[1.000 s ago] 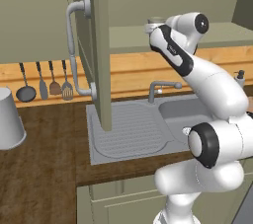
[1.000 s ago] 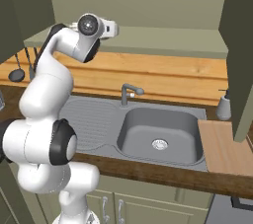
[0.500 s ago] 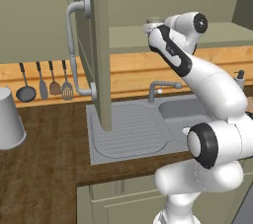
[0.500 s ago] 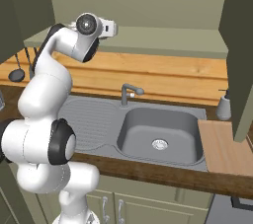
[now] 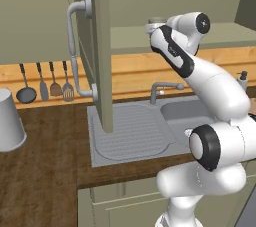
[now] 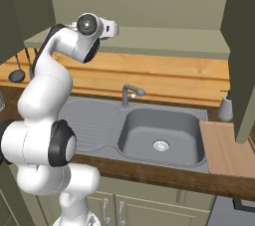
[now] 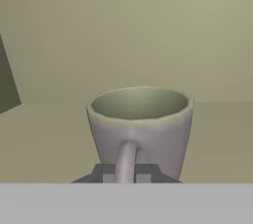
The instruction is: Pick the kettle from the counter and place it on the tray. Then pick the mug from the cabinet and place it on the tray. Then close the cabinet doors.
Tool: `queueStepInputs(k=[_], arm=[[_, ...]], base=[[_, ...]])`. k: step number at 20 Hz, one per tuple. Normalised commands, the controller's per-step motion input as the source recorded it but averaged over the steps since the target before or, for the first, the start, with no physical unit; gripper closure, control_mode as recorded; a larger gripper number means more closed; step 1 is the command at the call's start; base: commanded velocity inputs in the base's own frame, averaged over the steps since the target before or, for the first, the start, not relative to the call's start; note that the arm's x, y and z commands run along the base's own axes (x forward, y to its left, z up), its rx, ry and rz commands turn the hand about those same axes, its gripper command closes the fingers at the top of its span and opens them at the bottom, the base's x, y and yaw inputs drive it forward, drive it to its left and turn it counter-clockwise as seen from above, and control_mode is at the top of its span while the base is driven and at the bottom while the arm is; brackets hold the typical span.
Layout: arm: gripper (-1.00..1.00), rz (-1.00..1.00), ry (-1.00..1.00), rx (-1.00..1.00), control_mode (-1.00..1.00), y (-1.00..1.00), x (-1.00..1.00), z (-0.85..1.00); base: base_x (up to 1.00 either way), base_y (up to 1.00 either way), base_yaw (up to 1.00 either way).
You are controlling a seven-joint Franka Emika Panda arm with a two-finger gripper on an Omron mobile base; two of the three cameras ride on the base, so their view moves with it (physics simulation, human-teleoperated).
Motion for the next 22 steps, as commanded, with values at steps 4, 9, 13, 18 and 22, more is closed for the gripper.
queueStepInputs(k=[4,9,13,18,22], arm=[[1.0,0.0,-0.01,0.0,-1.0,0.0,-0.23,0.0],[1.0,0.0,-0.11,0.02,-1.0,0.0,-0.67,0.0],[1.0,0.0,-0.12,0.01,-1.0,0.0,-1.0,0.0],[1.0,0.0,-0.03,0.0,-1.0,0.0,-1.0,0.25],[1.0,0.0,0.0,0.0,-1.0,-0.01,-1.0,0.19]], base=[[0.0,0.0,0.0],[0.0,0.0,0.0],[0.0,0.0,0.0],[0.0,0.0,0.0],[0.0,0.0,0.0]])
